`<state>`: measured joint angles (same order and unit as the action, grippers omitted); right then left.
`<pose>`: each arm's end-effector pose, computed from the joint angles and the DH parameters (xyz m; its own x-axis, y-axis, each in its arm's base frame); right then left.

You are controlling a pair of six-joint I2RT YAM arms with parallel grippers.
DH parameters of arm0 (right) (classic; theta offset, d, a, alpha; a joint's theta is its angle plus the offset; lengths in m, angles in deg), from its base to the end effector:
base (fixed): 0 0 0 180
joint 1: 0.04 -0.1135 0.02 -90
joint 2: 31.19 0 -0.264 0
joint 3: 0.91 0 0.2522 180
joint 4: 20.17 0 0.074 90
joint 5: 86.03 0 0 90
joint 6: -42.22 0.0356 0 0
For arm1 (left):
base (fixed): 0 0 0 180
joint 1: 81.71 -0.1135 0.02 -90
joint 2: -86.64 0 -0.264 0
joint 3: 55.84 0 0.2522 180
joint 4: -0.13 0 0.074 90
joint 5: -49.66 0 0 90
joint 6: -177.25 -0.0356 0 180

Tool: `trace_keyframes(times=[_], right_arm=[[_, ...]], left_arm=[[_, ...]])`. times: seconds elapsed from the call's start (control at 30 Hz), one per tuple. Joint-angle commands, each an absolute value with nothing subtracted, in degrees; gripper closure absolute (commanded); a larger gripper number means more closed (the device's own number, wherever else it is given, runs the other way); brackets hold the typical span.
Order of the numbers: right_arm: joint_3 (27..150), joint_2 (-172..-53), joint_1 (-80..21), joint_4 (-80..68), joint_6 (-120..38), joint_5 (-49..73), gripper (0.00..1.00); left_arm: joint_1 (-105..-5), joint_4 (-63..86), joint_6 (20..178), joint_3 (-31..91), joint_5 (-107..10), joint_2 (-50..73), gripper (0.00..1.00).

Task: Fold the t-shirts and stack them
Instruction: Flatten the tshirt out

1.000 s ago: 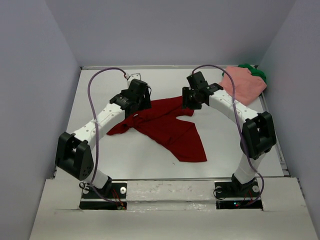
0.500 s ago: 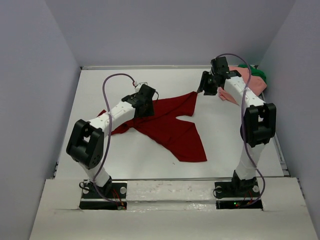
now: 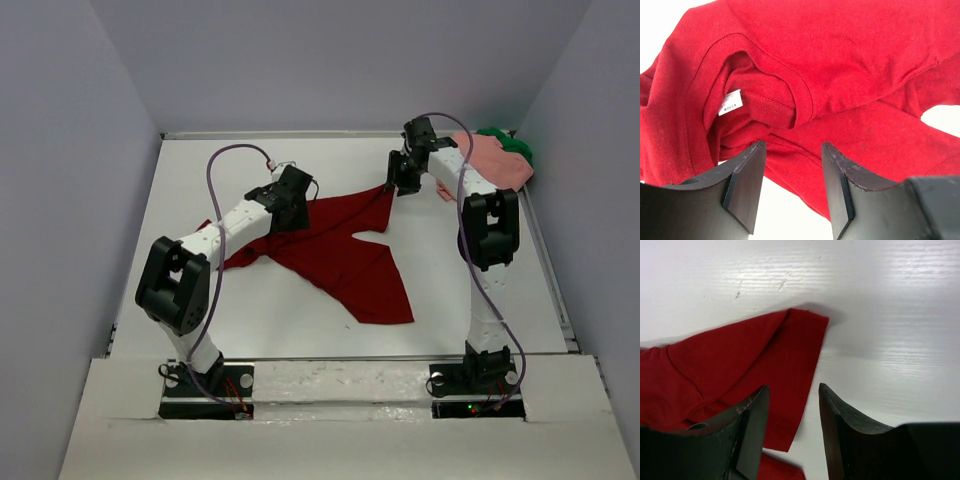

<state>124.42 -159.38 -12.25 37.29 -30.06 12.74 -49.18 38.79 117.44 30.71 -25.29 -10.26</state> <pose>0.4770 0.1088 0.2136 -0.8949 0.1141 -0.4313 -0.0109 0.9608 0.2769 0.3177 -0.1917 0.2485 -0.7390 -0.1046 -0.6655 0.0047 0.9870 -0.1604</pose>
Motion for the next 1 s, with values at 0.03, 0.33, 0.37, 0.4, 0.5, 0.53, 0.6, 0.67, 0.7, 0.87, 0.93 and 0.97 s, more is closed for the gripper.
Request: trace_keyframes(times=[0.03, 0.33, 0.37, 0.4, 0.5, 0.53, 0.6, 0.67, 0.7, 0.87, 0.93, 0.97], right_arm=[[131.76, -161.96, -9.54, 38.76, -30.73, 13.81, 0.5], [139.58, -169.0, -7.78, 40.52, -31.96, 16.53, 0.51], [140.98, -169.7, -7.78, 41.13, -32.05, 16.8, 0.51], [141.69, -170.32, -7.78, 41.48, -32.13, 16.89, 0.51], [143.19, -172.17, -7.78, 41.66, -32.57, 17.76, 0.51], [143.45, -172.78, -7.78, 41.66, -32.57, 18.2, 0.51], [144.15, -173.31, -7.78, 41.66, -32.49, 18.47, 0.51], [144.51, -173.84, -7.78, 41.66, -32.66, 18.82, 0.51], [144.77, -173.93, -7.78, 41.66, -32.58, 19.08, 0.51], [145.82, -174.8, -7.78, 41.57, -32.49, 20.67, 0.52], [146.79, -175.33, -7.78, 41.66, -32.84, 21.19, 0.52], [147.23, -175.51, -7.78, 41.66, -32.84, 21.46, 0.53]], left_arm=[[-48.93, 40.17, 116.16, 32.98, -24.26, -8.02, 0.42], [-48.93, 40.69, 115.63, 34.12, -24.61, -7.49, 0.42], [-48.93, 40.78, 115.55, 34.29, -24.52, -7.49, 0.42], [-48.93, 40.78, 115.46, 34.56, -24.35, -7.49, 0.42], [-48.93, 41.22, 115.37, 35.44, -24.52, -7.23, 0.42], [-48.93, 41.31, 115.2, 35.96, -24.52, -7.22, 0.42], [-48.93, 41.57, 115.11, 36.49, -24.52, -7.22, 0.41], [-48.93, 41.75, 115.02, 37.11, -24.43, -7.22, 0.41], [-48.93, 41.75, 115.02, 37.2, -24.35, -7.31, 0.41], [-48.93, 41.75, 114.93, 37.72, -24.7, -7.93, 0.41], [-48.93, 41.4, 114.84, 37.64, -24.78, -7.93, 0.41], [-48.93, 41.4, 114.93, 37.64, -24.79, -7.93, 0.41]])
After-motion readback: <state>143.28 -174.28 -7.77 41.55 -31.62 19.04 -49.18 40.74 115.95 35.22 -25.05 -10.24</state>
